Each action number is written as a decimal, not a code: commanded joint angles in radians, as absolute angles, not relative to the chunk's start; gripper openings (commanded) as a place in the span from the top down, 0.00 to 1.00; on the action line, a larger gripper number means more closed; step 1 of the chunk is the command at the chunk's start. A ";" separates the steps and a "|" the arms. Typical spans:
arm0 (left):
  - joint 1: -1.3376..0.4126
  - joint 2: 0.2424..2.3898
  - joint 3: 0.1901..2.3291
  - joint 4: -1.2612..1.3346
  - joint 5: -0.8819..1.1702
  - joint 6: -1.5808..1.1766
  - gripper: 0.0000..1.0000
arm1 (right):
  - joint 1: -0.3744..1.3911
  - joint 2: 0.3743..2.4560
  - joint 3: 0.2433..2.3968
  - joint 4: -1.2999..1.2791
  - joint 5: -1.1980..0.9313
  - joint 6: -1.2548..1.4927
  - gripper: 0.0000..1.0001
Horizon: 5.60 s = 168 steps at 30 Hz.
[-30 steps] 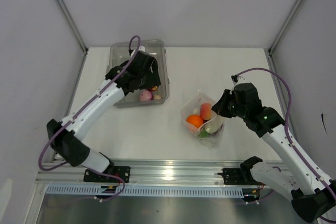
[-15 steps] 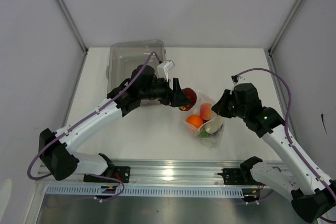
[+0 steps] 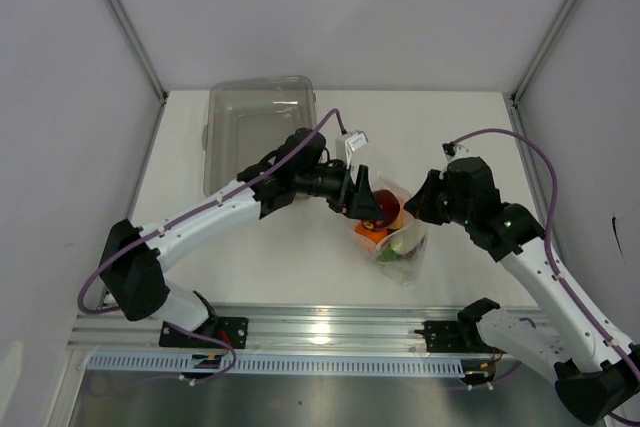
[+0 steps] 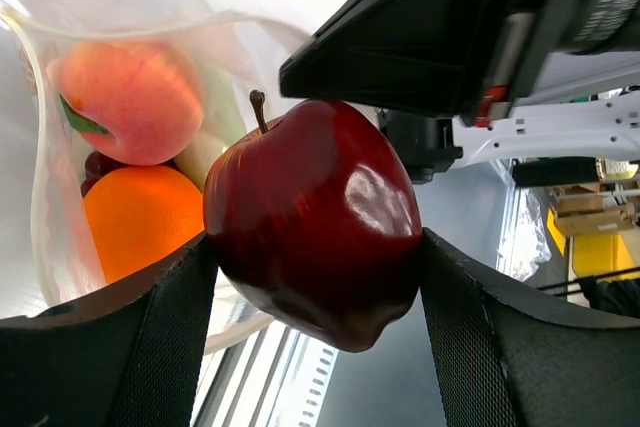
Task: Place the food in the zip-top bag and seal the zipper
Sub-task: Place the fake fruit in the zipper food storage bag, then pick up the fake fruit from the bin.
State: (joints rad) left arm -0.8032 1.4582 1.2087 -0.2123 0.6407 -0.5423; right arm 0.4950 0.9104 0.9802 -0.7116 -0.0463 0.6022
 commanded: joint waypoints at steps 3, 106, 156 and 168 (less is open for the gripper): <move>-0.816 1.514 1.301 -0.270 0.663 -0.500 0.99 | 0.491 0.894 1.055 -0.742 -0.015 0.606 1.00; -0.359 1.508 1.298 -0.620 -0.101 -0.603 0.01 | 0.489 0.871 0.983 -0.715 -0.020 0.568 1.00; -0.354 1.911 1.401 -0.701 -0.094 -0.758 0.11 | 0.479 0.865 0.979 -0.716 -0.023 0.561 1.00; -0.354 1.879 1.375 -0.669 -0.100 -0.747 0.36 | 0.479 0.865 0.980 -0.718 -0.021 0.560 1.00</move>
